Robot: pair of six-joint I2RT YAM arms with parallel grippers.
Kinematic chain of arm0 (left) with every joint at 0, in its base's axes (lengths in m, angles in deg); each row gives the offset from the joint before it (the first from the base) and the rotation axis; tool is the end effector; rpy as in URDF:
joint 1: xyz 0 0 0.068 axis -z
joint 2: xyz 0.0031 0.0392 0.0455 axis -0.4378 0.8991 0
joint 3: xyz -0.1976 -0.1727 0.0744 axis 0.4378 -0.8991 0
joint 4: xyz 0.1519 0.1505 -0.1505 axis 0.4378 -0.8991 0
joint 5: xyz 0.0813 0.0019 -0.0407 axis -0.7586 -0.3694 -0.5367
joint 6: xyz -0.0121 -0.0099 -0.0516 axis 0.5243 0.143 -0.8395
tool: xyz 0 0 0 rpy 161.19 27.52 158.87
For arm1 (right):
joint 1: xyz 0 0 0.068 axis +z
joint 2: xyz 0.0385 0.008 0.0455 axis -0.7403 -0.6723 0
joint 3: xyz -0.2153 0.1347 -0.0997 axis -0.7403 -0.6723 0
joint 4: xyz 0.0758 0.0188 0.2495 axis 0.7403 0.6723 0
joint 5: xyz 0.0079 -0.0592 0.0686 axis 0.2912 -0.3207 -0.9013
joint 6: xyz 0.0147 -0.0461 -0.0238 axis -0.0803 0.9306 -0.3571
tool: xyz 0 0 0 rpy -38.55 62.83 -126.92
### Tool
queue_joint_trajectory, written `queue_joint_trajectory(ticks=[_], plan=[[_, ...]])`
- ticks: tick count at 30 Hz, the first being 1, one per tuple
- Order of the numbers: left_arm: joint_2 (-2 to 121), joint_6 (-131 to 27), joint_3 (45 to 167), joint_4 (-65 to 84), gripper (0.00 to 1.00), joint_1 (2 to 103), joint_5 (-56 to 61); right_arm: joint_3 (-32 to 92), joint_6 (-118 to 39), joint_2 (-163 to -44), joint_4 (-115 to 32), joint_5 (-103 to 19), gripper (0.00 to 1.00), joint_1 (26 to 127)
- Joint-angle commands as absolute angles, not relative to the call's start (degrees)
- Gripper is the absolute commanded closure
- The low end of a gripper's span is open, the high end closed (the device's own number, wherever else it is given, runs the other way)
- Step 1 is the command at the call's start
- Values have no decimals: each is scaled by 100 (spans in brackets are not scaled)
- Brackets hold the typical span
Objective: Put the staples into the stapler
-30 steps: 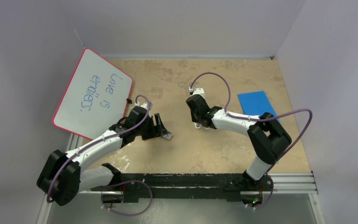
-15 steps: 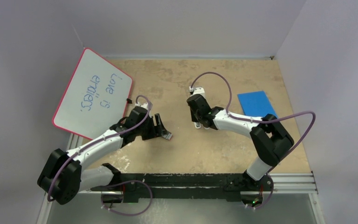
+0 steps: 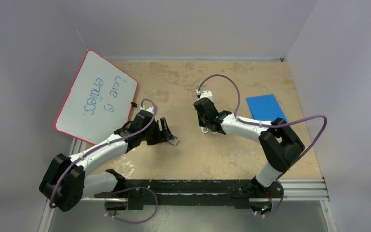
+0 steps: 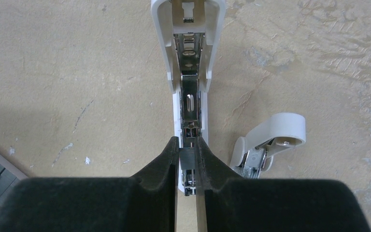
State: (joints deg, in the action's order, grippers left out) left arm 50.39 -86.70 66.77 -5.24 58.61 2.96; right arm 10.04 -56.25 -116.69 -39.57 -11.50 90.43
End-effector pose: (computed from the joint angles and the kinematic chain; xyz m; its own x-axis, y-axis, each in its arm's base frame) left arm 0.1889 -0.1274 0.1897 -0.8707 -0.2856 -0.4003 -0.0060 0.8201 -0.5722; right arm 0.2662 0.2264 0.1991 -0.6082 -0.0657 -0.7910 -0.1831 0.9813 0.0593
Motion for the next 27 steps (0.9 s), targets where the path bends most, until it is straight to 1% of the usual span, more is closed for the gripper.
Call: queue_joint_trajectory(ticks=[1,11,27], plan=[[5051,-8708,6838,-309,33,5831,300,978,-5568,-11650,-4080,-1101,86,9017],[5064,-8728,6812,-322,33,5839,300,951,-5638,-11621,-4111,-961,86,8979],[5042,-8755,6812,-320,33,5837,308,890,-5607,-11380,-4186,-1139,85,8951]])
